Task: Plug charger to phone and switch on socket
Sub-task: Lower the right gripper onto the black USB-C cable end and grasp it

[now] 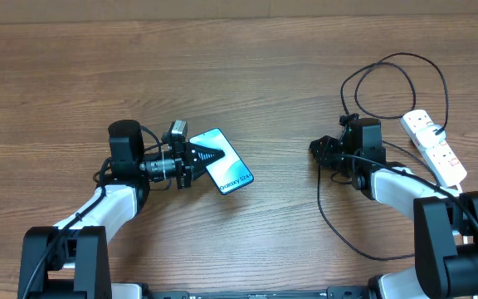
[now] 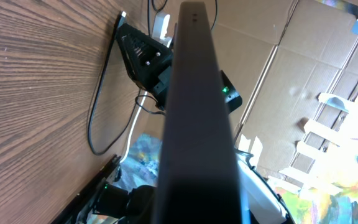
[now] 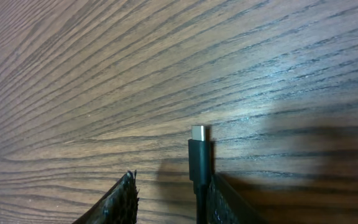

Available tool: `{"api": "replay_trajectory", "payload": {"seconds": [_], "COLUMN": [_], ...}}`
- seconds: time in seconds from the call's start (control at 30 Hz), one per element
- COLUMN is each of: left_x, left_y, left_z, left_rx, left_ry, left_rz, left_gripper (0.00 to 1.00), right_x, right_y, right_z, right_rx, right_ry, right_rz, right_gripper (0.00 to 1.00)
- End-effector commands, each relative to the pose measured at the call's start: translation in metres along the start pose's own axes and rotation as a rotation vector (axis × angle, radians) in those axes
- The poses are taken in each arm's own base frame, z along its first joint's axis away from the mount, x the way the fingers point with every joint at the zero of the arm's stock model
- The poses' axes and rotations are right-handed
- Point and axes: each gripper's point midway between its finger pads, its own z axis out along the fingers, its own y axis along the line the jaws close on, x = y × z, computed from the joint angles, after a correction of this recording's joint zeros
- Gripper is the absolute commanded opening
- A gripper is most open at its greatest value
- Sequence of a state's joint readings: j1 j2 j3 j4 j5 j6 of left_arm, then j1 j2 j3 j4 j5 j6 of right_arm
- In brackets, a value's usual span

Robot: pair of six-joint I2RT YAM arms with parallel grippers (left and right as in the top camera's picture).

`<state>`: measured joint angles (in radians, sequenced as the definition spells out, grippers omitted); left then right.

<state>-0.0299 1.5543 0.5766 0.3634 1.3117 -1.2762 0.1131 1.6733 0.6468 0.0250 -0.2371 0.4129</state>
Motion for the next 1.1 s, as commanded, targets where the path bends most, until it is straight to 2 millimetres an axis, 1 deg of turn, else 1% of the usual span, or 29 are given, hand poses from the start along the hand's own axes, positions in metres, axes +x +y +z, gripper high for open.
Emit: {"api": "replay_trajectory", "payload": {"seconds": [0.0,0.1,0.2,0.3,0.33,0.37,0.43,0.47,0.5,0.53,0.57,0.83,1.07], "left_x": [-0.002,-0.002,-0.005,-0.006,-0.006,-0.006,-0.005,-0.005,-0.005,-0.005,-0.005,-0.005,-0.005], "left_y": [-0.006,-0.006,-0.005,-0.005,-0.005,-0.005,-0.005,-0.005,-0.005,-0.005,-0.005,-0.005,-0.005], "left_z": [-0.002,-0.002,-0.002,-0.002,-0.002,-0.002,-0.002,-0.002,-0.002,-0.002,-0.002,-0.002,-0.002], "left_rx": [0.012,0.011,0.007,0.004,0.004,0.005,0.006,0.006,0.007,0.007,0.007,0.006,0.006], "left_ry": [0.005,0.002,-0.012,-0.020,-0.020,-0.020,-0.016,-0.013,-0.013,-0.013,-0.013,-0.013,-0.014], "left_rz": [0.021,0.022,0.021,0.013,0.011,0.011,0.011,0.011,0.011,0.011,0.011,0.011,0.011], "left_gripper": [0.04,0.04,0.04,0.04,0.04,0.04,0.04,0.04,0.04,0.04,0.04,0.04,0.04], "right_x": [0.030,0.036,0.047,0.048,0.048,0.047,0.047,0.046,0.045,0.045,0.044,0.039,0.039], "right_y": [-0.033,-0.045,-0.050,-0.052,-0.052,-0.052,-0.051,-0.051,-0.051,-0.052,-0.051,-0.051,-0.054], "right_z": [0.008,0.006,0.004,0.004,0.004,0.004,0.004,0.004,0.004,0.004,0.004,0.005,0.004], "right_rx": [0.131,0.191,0.231,0.256,0.261,0.259,0.259,0.258,0.260,0.263,0.261,0.265,0.345], "right_ry": [0.072,0.090,0.135,0.133,0.129,0.127,0.126,0.124,0.119,0.116,0.113,0.092,0.065], "right_rz": [-0.003,-0.002,-0.078,-0.104,-0.105,-0.106,-0.106,-0.107,-0.107,-0.108,-0.108,-0.112,-0.165], "right_gripper": [0.37,0.36,0.32,0.17,0.13,0.12,0.12,0.14,0.20,0.29,0.31,0.29,0.29]}}
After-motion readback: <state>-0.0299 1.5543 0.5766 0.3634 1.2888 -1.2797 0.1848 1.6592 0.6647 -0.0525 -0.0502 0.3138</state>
